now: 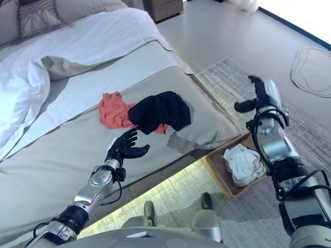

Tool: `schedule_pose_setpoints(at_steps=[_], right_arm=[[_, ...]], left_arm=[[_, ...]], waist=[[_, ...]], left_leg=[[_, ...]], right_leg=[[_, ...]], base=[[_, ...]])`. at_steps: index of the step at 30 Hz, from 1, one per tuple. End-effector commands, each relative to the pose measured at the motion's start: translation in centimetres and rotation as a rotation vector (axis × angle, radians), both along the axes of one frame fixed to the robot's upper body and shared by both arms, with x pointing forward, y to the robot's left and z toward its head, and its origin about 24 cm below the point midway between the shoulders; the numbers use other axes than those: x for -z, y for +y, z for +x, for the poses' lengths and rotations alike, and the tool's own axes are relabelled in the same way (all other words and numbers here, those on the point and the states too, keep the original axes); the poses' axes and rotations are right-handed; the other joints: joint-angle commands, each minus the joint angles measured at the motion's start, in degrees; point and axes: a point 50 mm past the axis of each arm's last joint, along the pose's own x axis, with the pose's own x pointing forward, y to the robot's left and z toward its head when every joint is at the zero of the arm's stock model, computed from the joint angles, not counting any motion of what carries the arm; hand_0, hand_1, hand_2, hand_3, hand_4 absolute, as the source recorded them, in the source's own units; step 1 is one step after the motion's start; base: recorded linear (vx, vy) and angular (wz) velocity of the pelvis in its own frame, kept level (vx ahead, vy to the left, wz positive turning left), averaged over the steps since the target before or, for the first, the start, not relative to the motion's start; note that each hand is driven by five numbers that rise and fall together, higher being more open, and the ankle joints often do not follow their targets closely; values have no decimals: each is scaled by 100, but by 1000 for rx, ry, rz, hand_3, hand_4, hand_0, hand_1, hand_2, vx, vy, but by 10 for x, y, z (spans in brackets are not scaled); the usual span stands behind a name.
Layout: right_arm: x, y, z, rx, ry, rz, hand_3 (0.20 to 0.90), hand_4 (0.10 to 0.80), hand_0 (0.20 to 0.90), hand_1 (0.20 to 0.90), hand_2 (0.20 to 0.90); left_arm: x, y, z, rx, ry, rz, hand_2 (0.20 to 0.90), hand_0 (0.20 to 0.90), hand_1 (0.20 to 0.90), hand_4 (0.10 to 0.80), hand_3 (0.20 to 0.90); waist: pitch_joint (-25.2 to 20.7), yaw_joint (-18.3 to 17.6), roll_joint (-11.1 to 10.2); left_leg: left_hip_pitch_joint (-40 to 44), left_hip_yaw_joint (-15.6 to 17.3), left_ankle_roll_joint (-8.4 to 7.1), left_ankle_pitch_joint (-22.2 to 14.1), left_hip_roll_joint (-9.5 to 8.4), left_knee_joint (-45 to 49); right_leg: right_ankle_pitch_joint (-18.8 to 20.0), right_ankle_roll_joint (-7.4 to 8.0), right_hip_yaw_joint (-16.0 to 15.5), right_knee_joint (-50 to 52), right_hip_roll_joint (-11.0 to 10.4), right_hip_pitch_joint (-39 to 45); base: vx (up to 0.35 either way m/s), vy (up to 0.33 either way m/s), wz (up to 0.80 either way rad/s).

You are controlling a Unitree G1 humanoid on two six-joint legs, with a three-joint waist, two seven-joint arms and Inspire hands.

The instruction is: Pick up the clothes from the bed and place them into the basket

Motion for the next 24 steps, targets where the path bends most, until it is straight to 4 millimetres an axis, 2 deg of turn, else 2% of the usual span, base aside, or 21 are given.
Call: schedule_pose_setpoints(at_steps=[1, 6, 9, 12, 17, 19, 24], right_arm=[[-80, 31, 13, -159, -272, -160, 900, 800, 900, 900, 900], [-87, 40, 23, -194, -237, -177, 900, 800, 900, 900, 900], [-96, 40, 32, -182, -218, -227, 900, 800, 900, 900, 900], [-103, 35, 38, -161, -205, -271, 900, 800, 900, 900, 900], [-113, 16, 47, -46, -175, -325, 900, 800, 900, 900, 900], [-115, 13, 48, -26, -163, -338, 900, 800, 900, 900, 900], [-126, -4, 48, 67, -127, -391, 900, 800, 900, 900, 900]], left_arm=[[-40, 5, 22, 54, -223, 49, 900, 900, 900, 800, 900], [-40, 10, 17, 71, -235, 30, 900, 900, 900, 800, 900], [-45, 10, 16, 147, -268, 5, 900, 900, 900, 800, 900], [-49, 7, 17, 184, -299, 7, 900, 900, 900, 800, 900], [-64, 8, 21, 186, -392, -23, 900, 900, 900, 800, 900], [-67, 7, 21, 179, -417, -32, 900, 900, 900, 800, 900], [-80, 3, 21, 205, -495, -59, 900, 900, 900, 800, 900]], waist=[[-333, 364, -390], [-275, 666, -400], [12, 974, -313], [217, 1119, -231], [681, 1471, -32], [772, 1513, 8], [1225, 1692, 147]], left_leg=[[36, -405, 18, -238, 114, 11], [-121, -631, 28, -221, 53, 95], [-384, -894, 37, -255, -39, 313], [-589, -1065, 51, -238, -121, 420], [-970, -1476, 113, -183, -355, 507], [-1051, -1533, 119, -187, -398, 548], [-1459, -1707, 200, -260, -635, 918]], right_leg=[[-175, -184, -255, 436, -348, -68], [-275, -205, -481, 581, -425, -107], [-428, -241, -737, 885, -528, -258], [-486, -251, -902, 1073, -609, -389], [-590, -221, -1219, 1398, -799, -649], [-624, -225, -1276, 1482, -827, -714], [-757, -238, -1488, 1961, -970, -1060]], base=[[115, -1, 29], [62, 6, 31], [-31, 40, 36], [-61, 53, 51], [-50, 11, 41], [-49, 4, 39], [-51, 4, 30]])
